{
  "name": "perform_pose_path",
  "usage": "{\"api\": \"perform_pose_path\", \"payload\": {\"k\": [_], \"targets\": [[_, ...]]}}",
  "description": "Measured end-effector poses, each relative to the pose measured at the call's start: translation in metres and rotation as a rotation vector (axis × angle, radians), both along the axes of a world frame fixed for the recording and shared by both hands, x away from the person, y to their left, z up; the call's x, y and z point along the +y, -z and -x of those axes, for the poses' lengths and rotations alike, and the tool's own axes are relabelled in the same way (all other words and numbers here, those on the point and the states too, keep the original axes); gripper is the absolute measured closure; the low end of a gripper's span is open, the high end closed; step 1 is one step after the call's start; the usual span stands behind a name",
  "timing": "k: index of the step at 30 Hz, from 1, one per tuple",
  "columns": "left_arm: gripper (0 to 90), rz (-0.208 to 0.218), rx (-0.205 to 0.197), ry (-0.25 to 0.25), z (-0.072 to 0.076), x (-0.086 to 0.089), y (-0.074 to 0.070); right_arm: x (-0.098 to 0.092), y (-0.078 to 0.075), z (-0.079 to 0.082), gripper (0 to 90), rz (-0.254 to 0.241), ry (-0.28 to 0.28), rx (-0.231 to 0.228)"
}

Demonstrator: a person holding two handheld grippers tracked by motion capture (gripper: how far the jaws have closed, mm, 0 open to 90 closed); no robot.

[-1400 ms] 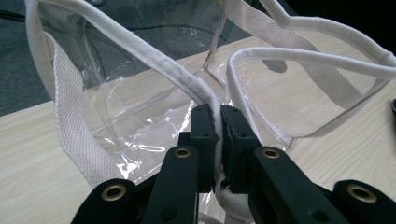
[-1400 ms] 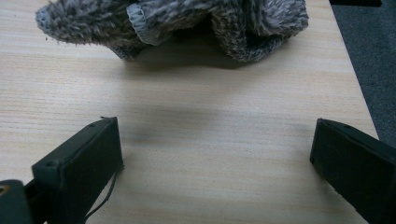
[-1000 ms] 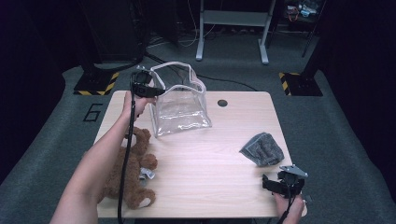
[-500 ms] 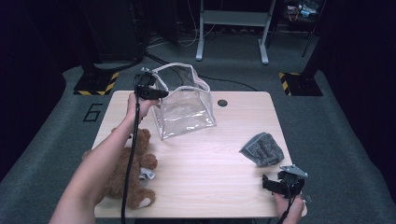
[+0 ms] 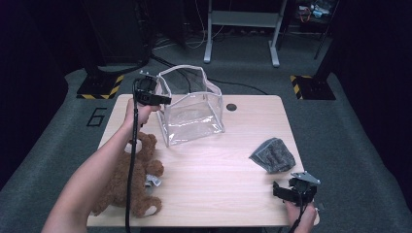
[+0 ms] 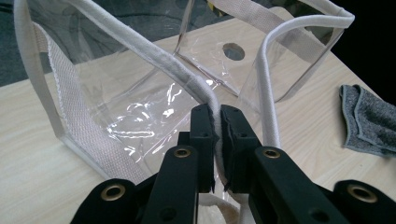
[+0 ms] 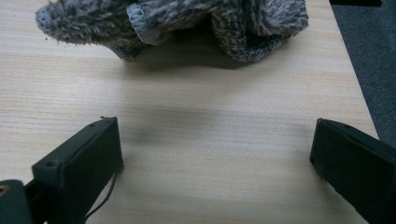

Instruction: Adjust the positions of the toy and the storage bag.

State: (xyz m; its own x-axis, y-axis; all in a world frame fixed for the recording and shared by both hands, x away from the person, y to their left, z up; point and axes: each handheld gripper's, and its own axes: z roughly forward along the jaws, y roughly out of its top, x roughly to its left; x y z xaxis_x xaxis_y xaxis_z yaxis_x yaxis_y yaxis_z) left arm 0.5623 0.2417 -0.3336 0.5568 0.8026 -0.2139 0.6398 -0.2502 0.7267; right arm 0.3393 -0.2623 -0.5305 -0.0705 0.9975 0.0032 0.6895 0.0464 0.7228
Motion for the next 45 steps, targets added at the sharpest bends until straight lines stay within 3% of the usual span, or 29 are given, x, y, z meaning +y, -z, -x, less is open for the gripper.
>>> {"api": "perform_pose_path", "payload": {"k": [5,8,9,10,11,12,15,17,22,28,32,35,41,45], "targets": [[84.4,0.033,0.02,0.008,0.004,0.004,0.0,0.0,0.0,0.0,1.5,-0.001,0.001,0.0],[82.6,0.02,0.014,0.001,0.004,0.005,0.0,0.0,0.0,0.0,1.6,0.0,-0.001,0.0],[78.4,-0.008,-0.005,-0.003,0.003,0.005,-0.001,0.0,0.0,0.0,1.6,-0.001,0.001,0.0],[66.4,-0.021,-0.011,-0.007,0.002,0.006,-0.001,0.0,0.0,0.0,1.6,0.0,0.0,0.0],[66.4,-0.015,-0.003,-0.024,0.002,0.006,-0.001,0.0,0.0,0.0,1.6,0.0,0.0,0.0],[60.1,-0.042,-0.001,-0.033,0.001,0.007,-0.002,0.0,0.0,0.0,1.6,-0.004,0.004,0.004],[43.7,-0.063,-0.05,-0.057,0.002,0.006,-0.008,0.0,0.0,0.0,1.5,0.0,0.0,0.0],[40.5,-0.071,-0.089,-0.05,0.003,0.003,-0.014,0.0,0.0,0.0,1.5,-0.002,0.003,0.002],[31.9,-0.069,-0.121,-0.011,0.001,-0.012,-0.022,0.0,0.0,0.0,1.6,-0.003,0.002,0.002],[29.8,-0.101,-0.123,0.044,-0.008,-0.037,-0.023,0.0,0.0,0.0,1.6,0.0,0.0,0.0],[31.0,-0.16,-0.102,0.05,-0.021,-0.057,-0.016,0.0,0.0,0.0,1.6,-0.003,0.004,-0.001],[33.1,-0.195,-0.087,0.041,-0.029,-0.069,-0.01,0.0,0.0,0.0,1.8,-0.001,0.0,0.0],[36.9,-0.215,-0.062,0.005,-0.038,-0.077,-0.002,0.0,0.0,0.0,2.3,-0.006,0.003,-0.002],[47.9,-0.236,-0.037,-0.005,-0.04,-0.077,0.002,0.001,0.0,0.0,2.2,-0.006,0.003,-0.002]]}}
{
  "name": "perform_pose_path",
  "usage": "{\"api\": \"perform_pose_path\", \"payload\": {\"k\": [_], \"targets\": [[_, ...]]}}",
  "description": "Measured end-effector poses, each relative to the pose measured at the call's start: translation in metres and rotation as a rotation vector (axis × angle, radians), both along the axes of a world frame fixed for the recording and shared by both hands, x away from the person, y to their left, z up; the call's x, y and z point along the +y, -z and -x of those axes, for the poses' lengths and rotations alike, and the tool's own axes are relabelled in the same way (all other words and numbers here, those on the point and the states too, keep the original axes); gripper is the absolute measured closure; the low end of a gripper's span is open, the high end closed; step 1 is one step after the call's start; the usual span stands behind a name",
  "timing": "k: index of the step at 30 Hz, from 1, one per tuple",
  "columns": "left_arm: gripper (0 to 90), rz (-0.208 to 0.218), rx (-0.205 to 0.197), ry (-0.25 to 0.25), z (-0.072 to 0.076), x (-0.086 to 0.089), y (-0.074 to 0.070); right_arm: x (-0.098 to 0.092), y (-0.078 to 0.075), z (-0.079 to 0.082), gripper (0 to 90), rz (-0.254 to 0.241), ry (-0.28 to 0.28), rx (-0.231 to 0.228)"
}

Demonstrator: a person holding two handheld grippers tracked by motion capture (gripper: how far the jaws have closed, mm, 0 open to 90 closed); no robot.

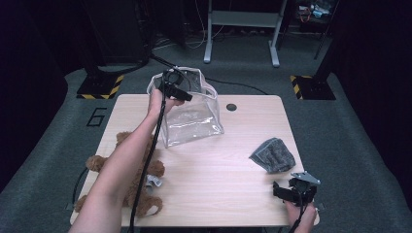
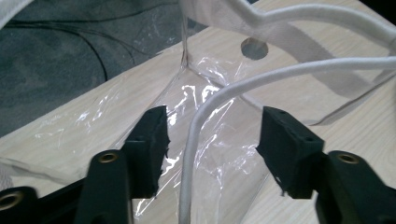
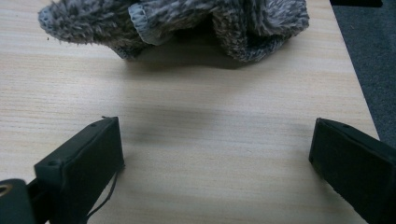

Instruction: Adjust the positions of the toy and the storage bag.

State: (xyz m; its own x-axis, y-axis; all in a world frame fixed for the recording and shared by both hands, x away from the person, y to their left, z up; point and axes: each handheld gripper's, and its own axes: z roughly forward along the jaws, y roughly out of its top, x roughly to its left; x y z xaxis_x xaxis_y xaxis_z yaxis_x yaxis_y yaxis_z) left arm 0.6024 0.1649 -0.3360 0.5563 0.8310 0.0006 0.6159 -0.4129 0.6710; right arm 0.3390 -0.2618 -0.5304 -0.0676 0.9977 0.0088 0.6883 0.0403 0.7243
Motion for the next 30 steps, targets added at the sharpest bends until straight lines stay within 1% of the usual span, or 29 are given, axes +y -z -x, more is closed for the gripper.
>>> {"api": "perform_pose_path", "payload": {"k": [1,2,3,4,6,8,10,11,12,13,14,18,19,20,27,30], "targets": [[50.1,-0.002,-0.001,-0.008,0.0,0.0,0.001,0.0,0.0,0.0,2.2,0.0,0.0,0.0],[57.7,-0.003,0.0,-0.003,0.0,0.001,0.002,0.0,0.0,0.0,2.3,0.0,0.0,0.0],[63.2,-0.014,0.009,0.012,0.0,0.002,0.001,0.0,0.0,0.0,2.2,0.0,0.0,0.0],[66.7,-0.017,-0.007,0.012,0.001,0.001,0.002,0.0,0.0,0.0,2.2,0.0,-0.001,0.0],[77.7,-0.025,-0.022,0.021,0.004,0.0,0.003,0.0,0.0,0.0,2.3,0.0,0.0,0.0],[85.1,-0.014,-0.026,0.034,0.006,0.003,0.003,0.0,0.0,0.0,2.3,0.001,-0.001,0.0],[86.8,0.0,-0.032,0.056,0.008,0.005,0.003,0.0,0.0,0.0,2.2,0.0,0.0,0.0],[87.1,0.0,-0.037,0.071,0.01,0.005,0.002,0.0,0.0,0.0,2.2,0.001,0.0,0.0],[87.2,0.009,-0.035,0.075,0.011,0.006,0.002,0.0,0.0,0.0,2.2,0.001,-0.001,0.0],[87.3,0.014,-0.036,0.089,0.013,0.006,0.002,0.0,0.0,0.0,2.2,0.001,-0.001,0.0],[87.4,0.018,-0.042,0.097,0.015,0.006,0.002,0.0,0.0,0.0,2.2,0.001,-0.001,0.0],[87.5,0.037,-0.056,0.142,0.025,0.006,0.001,0.0,0.0,0.0,2.2,0.002,0.0,0.0],[87.5,0.036,-0.061,0.153,0.027,0.006,0.001,0.0,0.0,0.0,2.2,0.002,0.0,0.0],[87.5,0.039,-0.059,0.164,0.03,0.006,0.0,0.0,0.0,0.0,2.2,0.002,0.0,0.0],[87.5,0.052,-0.069,0.226,0.043,-0.004,0.0,0.0,0.0,0.0,2.2,0.002,0.0,0.0],[87.6,0.058,-0.061,0.26,0.051,-0.011,0.0,0.0,0.0,0.0,2.2,0.001,0.001,0.0]]}}
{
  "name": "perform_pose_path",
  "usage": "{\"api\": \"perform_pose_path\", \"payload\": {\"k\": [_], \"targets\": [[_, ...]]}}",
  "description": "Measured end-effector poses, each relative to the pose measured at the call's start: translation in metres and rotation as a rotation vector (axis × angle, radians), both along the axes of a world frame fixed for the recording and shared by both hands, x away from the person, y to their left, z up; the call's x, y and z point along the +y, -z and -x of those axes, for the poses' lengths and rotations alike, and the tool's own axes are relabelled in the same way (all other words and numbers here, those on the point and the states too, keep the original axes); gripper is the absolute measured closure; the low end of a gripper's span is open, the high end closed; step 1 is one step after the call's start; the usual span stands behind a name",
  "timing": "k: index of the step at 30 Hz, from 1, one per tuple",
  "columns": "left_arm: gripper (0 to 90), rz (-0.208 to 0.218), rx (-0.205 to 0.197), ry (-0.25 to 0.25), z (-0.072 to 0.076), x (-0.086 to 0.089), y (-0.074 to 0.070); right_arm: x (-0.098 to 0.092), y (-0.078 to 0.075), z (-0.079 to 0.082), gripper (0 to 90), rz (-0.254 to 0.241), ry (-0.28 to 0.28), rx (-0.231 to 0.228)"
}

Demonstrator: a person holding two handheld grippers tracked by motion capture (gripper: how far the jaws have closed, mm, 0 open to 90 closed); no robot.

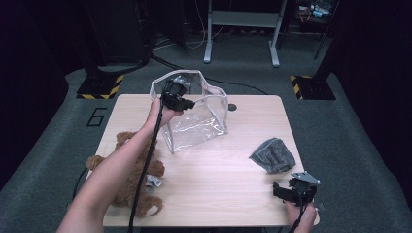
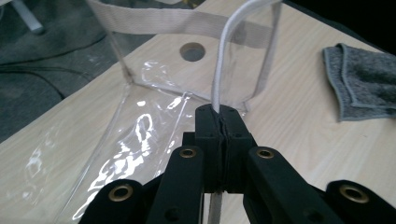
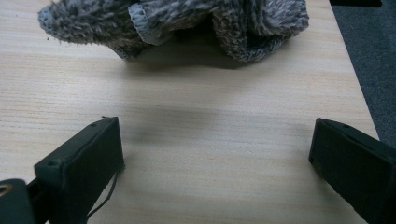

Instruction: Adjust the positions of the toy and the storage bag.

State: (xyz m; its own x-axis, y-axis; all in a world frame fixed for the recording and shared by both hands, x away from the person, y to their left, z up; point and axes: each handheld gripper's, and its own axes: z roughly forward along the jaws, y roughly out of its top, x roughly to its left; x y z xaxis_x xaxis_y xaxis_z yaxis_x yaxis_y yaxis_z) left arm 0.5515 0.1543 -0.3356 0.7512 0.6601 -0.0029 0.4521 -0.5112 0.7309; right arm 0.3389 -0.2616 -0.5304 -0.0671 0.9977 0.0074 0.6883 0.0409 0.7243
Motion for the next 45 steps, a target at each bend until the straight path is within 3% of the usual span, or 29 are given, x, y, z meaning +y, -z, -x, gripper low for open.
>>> {"api": "perform_pose_path", "payload": {"k": [12,24,27,30,32,36,40,45], "targets": [[87.5,0.014,0.011,0.107,0.029,-0.023,0.0,0.0,0.0,0.0,2.2,-0.001,0.0,0.0],[87.5,0.011,0.017,0.2,0.057,-0.027,0.0,0.0,0.0,0.0,2.2,-0.003,0.005,-0.003],[85.7,0.037,0.015,0.166,0.057,-0.021,0.0,0.0,0.0,0.0,2.5,-0.003,0.0,0.0],[62.9,0.05,0.012,0.103,0.053,-0.013,-0.003,-0.001,-0.001,-0.001,3.9,-0.005,-0.012,0.009],[52.8,0.063,0.003,0.058,0.052,-0.005,-0.005,-0.001,-0.003,0.001,6.1,-0.014,-0.019,0.014],[25.7,0.134,-0.006,-0.029,0.052,0.016,-0.014,0.003,-0.012,0.005,6.8,-0.025,-0.05,-0.006],[18.8,0.171,-0.028,-0.113,0.051,0.036,-0.021,0.017,-0.03,0.001,7.5,-0.014,-0.11,-0.021],[15.5,0.131,-0.035,-0.207,0.048,0.054,-0.022,0.04,-0.05,-0.016,8.5,-0.018,-0.202,-0.024]]}}
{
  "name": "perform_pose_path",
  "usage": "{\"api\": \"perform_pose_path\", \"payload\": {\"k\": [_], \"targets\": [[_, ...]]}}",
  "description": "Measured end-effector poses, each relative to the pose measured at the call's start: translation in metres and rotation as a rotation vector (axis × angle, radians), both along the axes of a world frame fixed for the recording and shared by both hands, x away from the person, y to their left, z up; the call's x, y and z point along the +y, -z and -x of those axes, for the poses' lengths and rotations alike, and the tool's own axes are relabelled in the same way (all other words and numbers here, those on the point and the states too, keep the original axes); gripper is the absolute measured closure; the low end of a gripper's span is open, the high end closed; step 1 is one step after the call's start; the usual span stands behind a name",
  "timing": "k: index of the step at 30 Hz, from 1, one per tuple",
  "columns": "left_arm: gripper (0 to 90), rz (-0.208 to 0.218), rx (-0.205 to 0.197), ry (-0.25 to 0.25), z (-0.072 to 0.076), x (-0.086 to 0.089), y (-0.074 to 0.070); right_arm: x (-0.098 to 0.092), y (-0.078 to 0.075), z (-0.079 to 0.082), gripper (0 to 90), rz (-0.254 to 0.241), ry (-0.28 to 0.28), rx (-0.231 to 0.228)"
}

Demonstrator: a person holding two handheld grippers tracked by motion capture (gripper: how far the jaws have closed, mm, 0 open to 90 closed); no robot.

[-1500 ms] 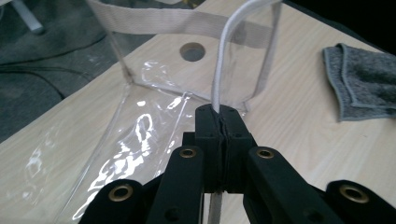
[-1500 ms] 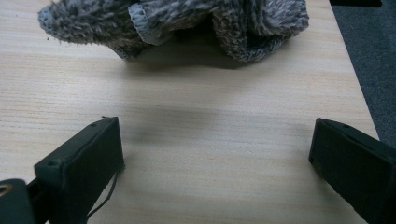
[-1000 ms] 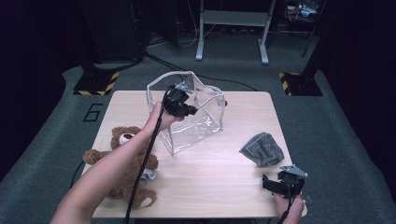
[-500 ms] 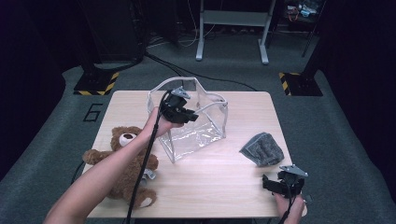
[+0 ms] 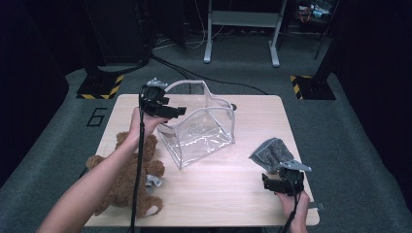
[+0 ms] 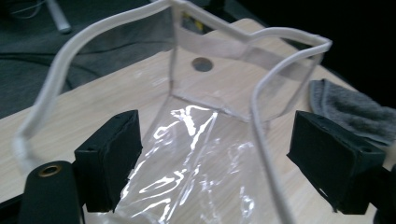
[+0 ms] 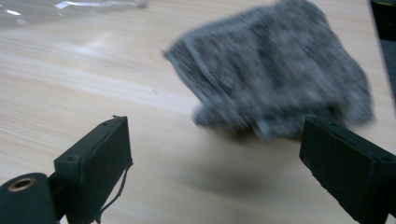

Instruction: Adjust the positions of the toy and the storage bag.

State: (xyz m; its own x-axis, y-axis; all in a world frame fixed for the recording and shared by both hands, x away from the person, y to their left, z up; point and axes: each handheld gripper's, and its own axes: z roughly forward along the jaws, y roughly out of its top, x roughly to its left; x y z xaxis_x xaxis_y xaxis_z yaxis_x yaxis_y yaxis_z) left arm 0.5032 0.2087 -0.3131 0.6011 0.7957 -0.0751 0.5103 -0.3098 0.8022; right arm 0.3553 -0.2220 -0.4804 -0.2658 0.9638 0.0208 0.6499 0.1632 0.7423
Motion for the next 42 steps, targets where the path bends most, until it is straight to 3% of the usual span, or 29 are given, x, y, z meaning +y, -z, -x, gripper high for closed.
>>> {"api": "perform_pose_path", "payload": {"k": [6,10,16,22,25,34,39,42], "targets": [[14.9,-0.071,0.03,-0.088,-0.008,0.02,0.003,0.021,-0.013,-0.03,8.3,-0.003,-0.071,-0.004],[15.1,-0.085,0.073,-0.136,-0.014,0.033,0.011,0.033,-0.018,-0.049,9.1,-0.007,-0.103,-0.008],[16.9,-0.066,0.178,-0.148,-0.019,0.041,0.023,0.052,-0.019,-0.079,9.7,-0.015,-0.147,0.0],[24.0,-0.069,0.203,-0.136,-0.02,0.044,0.028,0.072,-0.019,-0.103,10.6,-0.026,-0.179,0.011],[31.7,-0.078,0.208,-0.125,-0.019,0.044,0.031,0.081,-0.02,-0.114,15.9,-0.019,-0.191,0.002],[55.4,-0.111,0.198,-0.133,-0.018,0.041,0.037,0.098,-0.031,-0.141,44.4,-0.025,-0.189,-0.018],[64.1,-0.138,0.185,-0.133,-0.018,0.041,0.037,0.105,-0.035,-0.151,60.9,-0.019,-0.169,-0.039],[66.6,-0.124,0.179,-0.143,-0.019,0.041,0.038,0.109,-0.037,-0.155,71.3,-0.016,-0.181,-0.041]]}}
